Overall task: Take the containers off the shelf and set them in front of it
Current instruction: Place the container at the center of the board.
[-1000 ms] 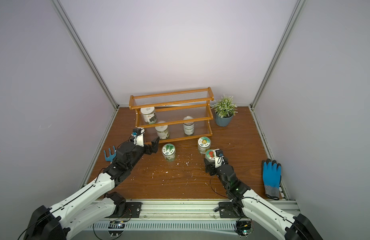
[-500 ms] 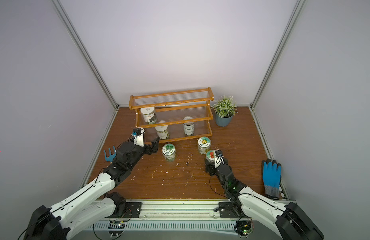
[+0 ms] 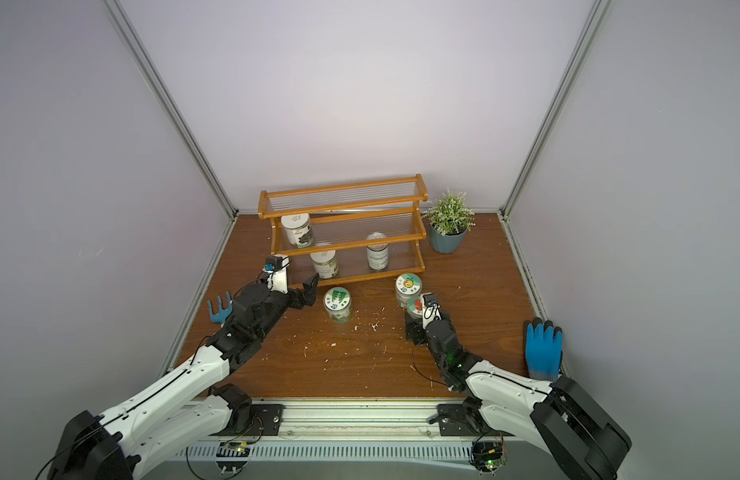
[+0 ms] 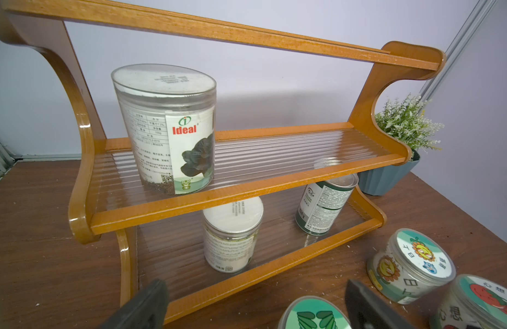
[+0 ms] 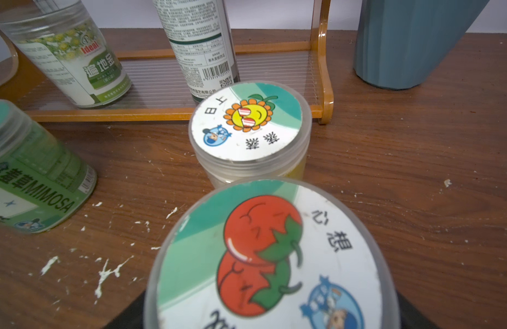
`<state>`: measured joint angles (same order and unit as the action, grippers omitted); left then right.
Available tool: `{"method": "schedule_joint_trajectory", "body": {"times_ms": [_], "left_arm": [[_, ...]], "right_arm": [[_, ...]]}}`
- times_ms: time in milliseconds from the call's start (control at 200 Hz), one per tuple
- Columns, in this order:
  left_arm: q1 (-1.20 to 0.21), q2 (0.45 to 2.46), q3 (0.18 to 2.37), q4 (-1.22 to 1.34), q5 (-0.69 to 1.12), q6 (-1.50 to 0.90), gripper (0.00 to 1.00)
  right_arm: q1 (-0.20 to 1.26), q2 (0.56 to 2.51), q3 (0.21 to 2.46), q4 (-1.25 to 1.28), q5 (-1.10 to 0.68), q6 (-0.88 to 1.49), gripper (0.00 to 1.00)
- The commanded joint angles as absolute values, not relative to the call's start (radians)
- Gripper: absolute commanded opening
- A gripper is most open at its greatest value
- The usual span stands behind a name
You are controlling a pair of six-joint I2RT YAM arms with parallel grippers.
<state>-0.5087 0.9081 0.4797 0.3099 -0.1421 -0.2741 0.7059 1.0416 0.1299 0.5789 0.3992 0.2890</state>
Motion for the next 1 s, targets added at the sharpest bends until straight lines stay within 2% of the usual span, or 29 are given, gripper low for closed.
{"method": "schedule_joint_trajectory", "body": {"times_ms": [0, 120, 420, 746, 996], "left_arm": [[-0.499, 0.903, 0.479, 0.322, -0.137, -0.269, 1.0], [-0.498, 0.905, 0.479, 0.325, -0.136, -0.271, 1.0], [-0.499, 0.902, 0.482, 0.319, -0.14, -0.265, 1.0], [-0.498, 0.973, 0.532, 0.299, -0.246, -0.274, 1.0], [-0.498, 1.089, 0.59, 0.462, -0.336, -0.23, 1.0]], "right_arm": [[0.714, 1.048, 0.162, 0.596, 0.427, 0.307, 0.84], [0.714, 1.049, 0.169, 0.576, 0.445, 0.315, 0.99], [0.718, 1.011, 0.169, 0.544, 0.469, 0.322, 0.99], [0.731, 0.771, 0.199, 0.414, 0.467, 0.278, 0.99], [0.741, 0.705, 0.283, 0.347, 0.454, 0.232, 0.99]]}}
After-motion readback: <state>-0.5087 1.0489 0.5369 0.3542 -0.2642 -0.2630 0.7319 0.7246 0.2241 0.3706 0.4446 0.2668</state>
